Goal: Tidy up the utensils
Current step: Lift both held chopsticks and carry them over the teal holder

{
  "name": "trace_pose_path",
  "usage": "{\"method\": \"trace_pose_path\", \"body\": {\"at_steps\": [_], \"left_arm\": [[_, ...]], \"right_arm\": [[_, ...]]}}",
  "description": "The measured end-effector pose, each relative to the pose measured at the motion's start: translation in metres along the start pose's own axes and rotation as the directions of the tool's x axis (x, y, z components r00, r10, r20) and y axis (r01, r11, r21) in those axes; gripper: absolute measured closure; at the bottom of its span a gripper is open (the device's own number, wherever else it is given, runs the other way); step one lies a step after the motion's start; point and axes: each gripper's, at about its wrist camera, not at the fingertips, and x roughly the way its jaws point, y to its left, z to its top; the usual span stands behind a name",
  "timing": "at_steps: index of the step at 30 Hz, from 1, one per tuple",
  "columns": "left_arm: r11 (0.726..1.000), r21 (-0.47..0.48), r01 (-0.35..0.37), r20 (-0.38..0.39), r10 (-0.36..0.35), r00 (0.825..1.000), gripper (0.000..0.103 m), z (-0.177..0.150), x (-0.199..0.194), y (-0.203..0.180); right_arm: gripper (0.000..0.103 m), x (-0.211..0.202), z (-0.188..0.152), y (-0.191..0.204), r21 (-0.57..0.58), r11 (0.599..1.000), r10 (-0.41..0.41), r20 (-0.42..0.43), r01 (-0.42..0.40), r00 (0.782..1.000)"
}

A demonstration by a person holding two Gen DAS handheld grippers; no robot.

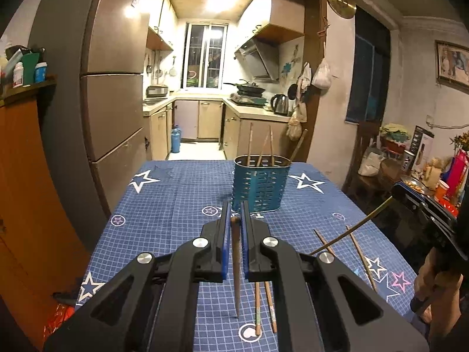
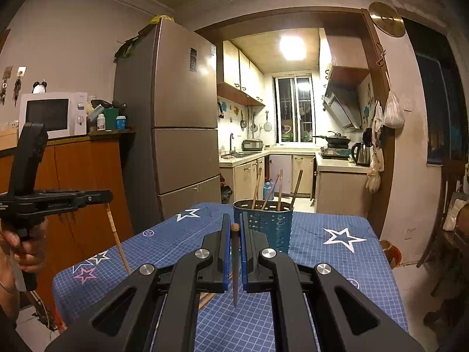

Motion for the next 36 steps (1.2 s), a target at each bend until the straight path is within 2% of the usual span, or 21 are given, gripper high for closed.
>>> {"method": "trace_pose_path", "body": {"at_steps": [6,10,14,18,24,36], "left_arm": [[0.999,0.016,-0.040,0.015,0.040,0.999,0.098,0.011,-0.002,-0.004],[0.994,0.044,-0.099,0.045,0.097,0.994,0.098,0.017,-0.003,-0.011],[0.982,0.075,-0.171,0.069,0.166,0.984,0.098,0.026,0.002,-0.018],[0.972,0.098,-0.212,0.088,0.204,0.975,0.098,0.038,0.009,-0.023],[0.960,0.124,-0.249,0.112,0.236,0.965,0.098,0.053,0.016,-0.033],[0.948,0.161,-0.275,0.167,0.249,0.954,0.098,0.088,0.042,-0.050]], "right_arm": [[0.096,0.006,0.007,-0.003,0.000,1.000,-0.004,0.000,0.004,1.000],[0.096,0.012,0.015,-0.005,0.007,1.000,-0.002,0.002,0.002,1.000],[0.096,0.018,0.022,-0.006,0.010,1.000,0.000,-0.001,0.000,1.000],[0.096,0.029,0.038,-0.010,-0.001,1.000,-0.013,0.006,0.013,1.000],[0.096,0.046,0.067,-0.016,-0.027,0.999,-0.046,0.018,0.046,0.999],[0.096,0.083,0.114,-0.032,-0.038,0.996,-0.084,0.020,0.085,0.996]]}}
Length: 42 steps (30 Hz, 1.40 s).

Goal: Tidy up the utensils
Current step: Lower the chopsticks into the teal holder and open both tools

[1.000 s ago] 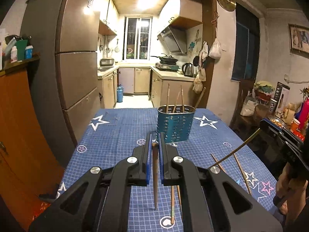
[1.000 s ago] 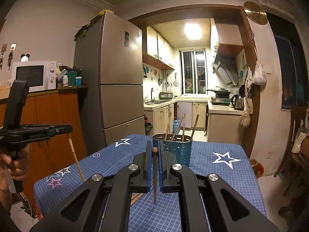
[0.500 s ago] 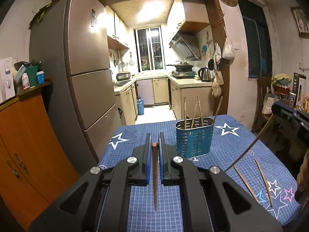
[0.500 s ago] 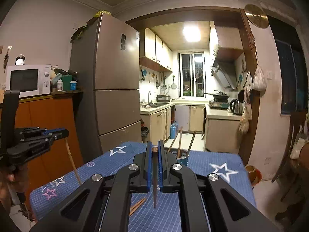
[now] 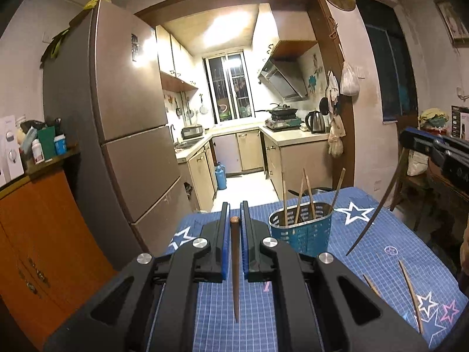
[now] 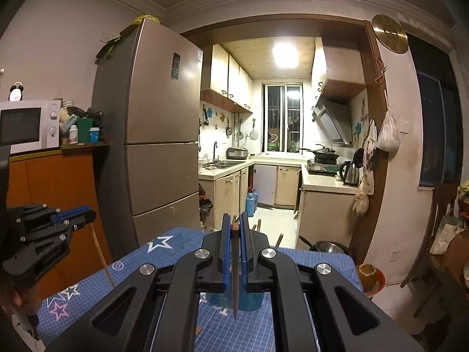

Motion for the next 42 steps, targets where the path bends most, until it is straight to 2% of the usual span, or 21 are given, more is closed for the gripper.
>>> {"method": "trace_pose_path", "body": {"at_steps": [4,8,12,18,24,26,34,35,36,38,40,42], "left_arm": [[1.000,-0.002,0.017,0.039,-0.017,0.999,0.098,0.023,0.015,-0.005],[0.993,-0.057,0.102,0.098,-0.096,0.991,0.098,0.057,0.036,-0.003],[0.974,-0.092,0.207,0.169,-0.189,0.967,0.098,0.084,0.060,-0.007],[0.953,-0.116,0.279,0.223,-0.249,0.943,0.098,0.092,0.114,-0.018],[0.956,-0.116,0.270,0.206,-0.243,0.948,0.098,0.080,0.161,-0.027],[0.953,-0.127,0.277,0.200,-0.249,0.948,0.098,0.075,0.169,-0.026],[0.963,-0.140,0.232,0.144,-0.212,0.967,0.098,0.054,0.194,-0.023],[0.965,-0.140,0.223,0.136,-0.205,0.969,0.098,0.052,0.196,-0.023],[0.965,-0.142,0.218,0.129,-0.201,0.971,0.097,0.052,0.197,-0.021],[0.966,-0.159,0.205,0.110,-0.189,0.976,0.094,0.052,0.199,-0.017],[0.963,-0.181,0.200,0.115,-0.181,0.977,0.079,0.055,0.197,-0.010],[0.962,-0.191,0.195,0.137,-0.170,0.976,0.078,0.058,0.190,-0.003]], "right_arm": [[0.096,0.021,0.028,-0.008,0.019,1.000,-0.006,0.011,0.006,1.000],[0.096,0.043,0.056,-0.016,0.037,0.999,-0.024,0.038,0.023,0.999],[0.096,0.072,0.076,-0.023,0.041,0.998,-0.046,0.056,0.044,0.997],[0.096,0.129,0.071,-0.038,0.073,0.994,-0.087,0.032,0.085,0.996],[0.096,0.168,0.050,-0.048,0.074,0.992,-0.102,-0.010,0.103,0.995],[0.096,0.177,0.043,-0.051,0.082,0.991,-0.101,-0.025,0.103,0.995],[0.095,0.197,0.022,-0.058,0.119,0.989,-0.075,-0.072,0.084,0.995],[0.092,0.198,0.019,-0.060,0.127,0.989,-0.068,-0.081,0.077,0.994],[0.075,0.198,0.018,-0.060,0.128,0.988,-0.072,-0.084,0.082,0.994],[0.054,0.194,0.017,-0.062,0.121,0.987,-0.099,-0.067,0.107,0.993],[0.054,0.191,0.016,-0.063,0.115,0.987,-0.109,-0.057,0.115,0.992],[0.054,0.185,0.016,-0.066,0.123,0.986,-0.110,-0.048,0.115,0.993]]}}
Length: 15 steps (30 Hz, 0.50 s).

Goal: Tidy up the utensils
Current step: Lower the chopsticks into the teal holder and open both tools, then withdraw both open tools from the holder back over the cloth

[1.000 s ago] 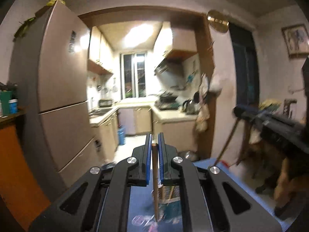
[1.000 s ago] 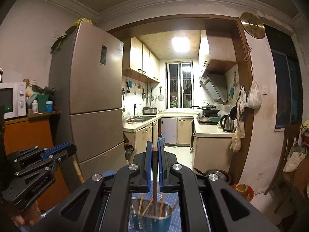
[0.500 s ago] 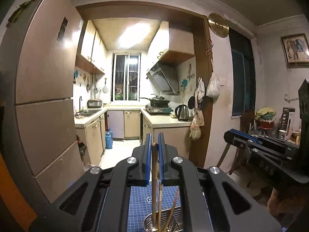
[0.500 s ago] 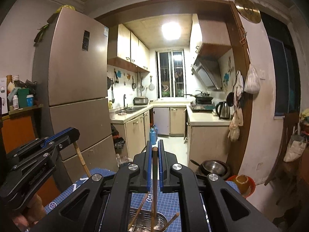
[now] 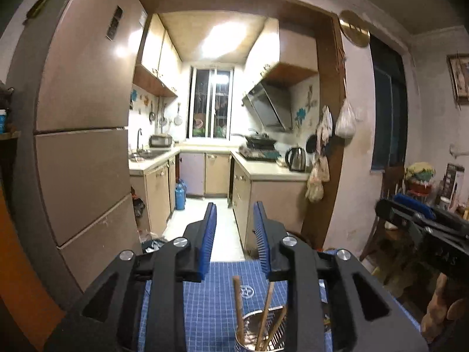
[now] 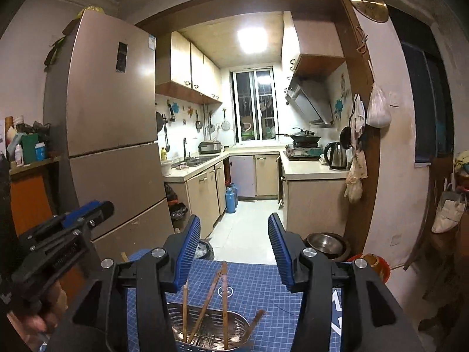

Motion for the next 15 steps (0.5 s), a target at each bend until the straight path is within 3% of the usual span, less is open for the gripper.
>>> {"method": "trace_pose_path", "body": {"at_steps": [15], "left_arm": [[0.999,0.011,-0.034,0.020,0.034,0.999,0.078,0.007,-0.029,0.009]], "right_arm": [[0.054,-0.036,-0.017,-0.018,0.000,1.000,-0.025,-0.012,0.025,1.000]]}}
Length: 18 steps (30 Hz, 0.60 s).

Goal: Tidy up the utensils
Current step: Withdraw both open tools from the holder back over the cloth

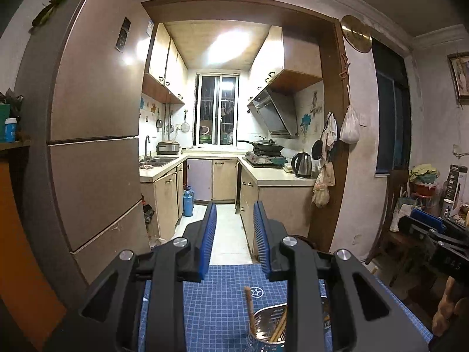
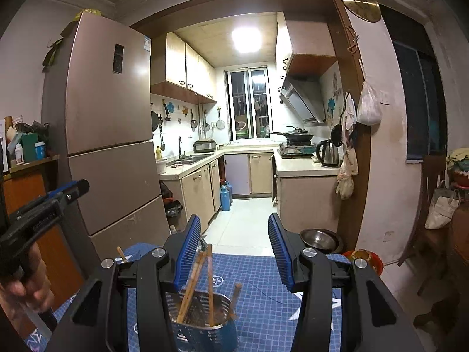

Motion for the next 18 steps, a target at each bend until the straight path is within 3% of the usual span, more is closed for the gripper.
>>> {"method": "trace_pose_path", "body": {"at_steps": [5,10,13,18], "left_arm": [[1.000,0.000,-0.001,-0.033,0.001,0.999,0.078,-0.016,-0.028,0.012],[0.999,0.047,0.015,-0.172,-0.006,0.985,0.078,-0.061,-0.058,0.021],[0.992,0.092,0.082,-0.307,-0.050,0.950,0.073,-0.102,-0.080,0.022],[0.965,0.177,0.196,-0.504,-0.082,0.860,0.071,-0.178,-0.124,0.017]], "right_arm": [[0.054,-0.027,-0.019,-0.016,-0.003,1.000,-0.004,-0.025,0.004,1.000],[0.054,-0.063,-0.063,-0.029,-0.018,1.000,-0.004,-0.113,0.002,0.994],[0.054,-0.091,-0.100,-0.034,-0.015,1.000,0.019,-0.179,-0.022,0.984],[0.054,-0.157,-0.171,-0.047,0.023,0.999,0.033,-0.277,-0.028,0.960]]}}
